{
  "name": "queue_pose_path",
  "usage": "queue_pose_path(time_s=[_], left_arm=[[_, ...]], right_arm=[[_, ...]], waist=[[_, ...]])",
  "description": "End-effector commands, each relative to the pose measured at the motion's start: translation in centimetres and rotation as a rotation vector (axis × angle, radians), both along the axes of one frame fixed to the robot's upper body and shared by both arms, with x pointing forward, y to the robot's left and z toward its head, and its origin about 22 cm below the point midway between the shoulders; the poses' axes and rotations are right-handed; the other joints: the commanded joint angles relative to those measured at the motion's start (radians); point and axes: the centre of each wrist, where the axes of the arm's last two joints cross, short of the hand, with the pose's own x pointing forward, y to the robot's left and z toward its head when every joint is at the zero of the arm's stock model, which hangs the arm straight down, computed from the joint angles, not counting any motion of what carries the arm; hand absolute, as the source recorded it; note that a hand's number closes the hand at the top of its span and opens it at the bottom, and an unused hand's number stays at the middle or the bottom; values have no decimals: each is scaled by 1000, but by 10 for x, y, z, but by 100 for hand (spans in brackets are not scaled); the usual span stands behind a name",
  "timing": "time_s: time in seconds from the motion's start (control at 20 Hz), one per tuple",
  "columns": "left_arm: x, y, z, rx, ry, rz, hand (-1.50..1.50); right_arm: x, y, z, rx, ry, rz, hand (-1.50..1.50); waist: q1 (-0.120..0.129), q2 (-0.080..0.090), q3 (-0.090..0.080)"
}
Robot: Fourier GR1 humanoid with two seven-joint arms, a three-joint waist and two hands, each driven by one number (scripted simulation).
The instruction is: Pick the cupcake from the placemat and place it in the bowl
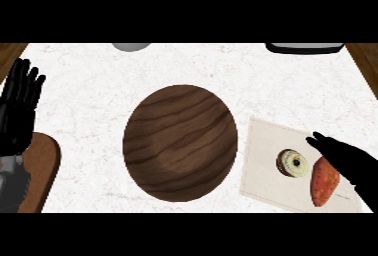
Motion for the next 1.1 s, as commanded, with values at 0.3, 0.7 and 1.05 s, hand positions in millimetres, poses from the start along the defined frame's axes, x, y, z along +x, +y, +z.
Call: queue_pose_path(time_s=[0.3, 0.7, 1.05], left_arm=[[5, -12, 3, -2, 3, -1, 0], [10, 16, -2, 4, 1, 10, 0], [5, -14, -5, 15, 8, 6, 0]], right_arm=[[27, -10, -42, 1, 46, -29, -150], [31, -12, -82, -3, 41, -41, -150], [44, -31, -92, 28, 25, 8, -150]], waist=[[-1, 0, 1], [-3, 0, 0], [-2, 0, 0]])
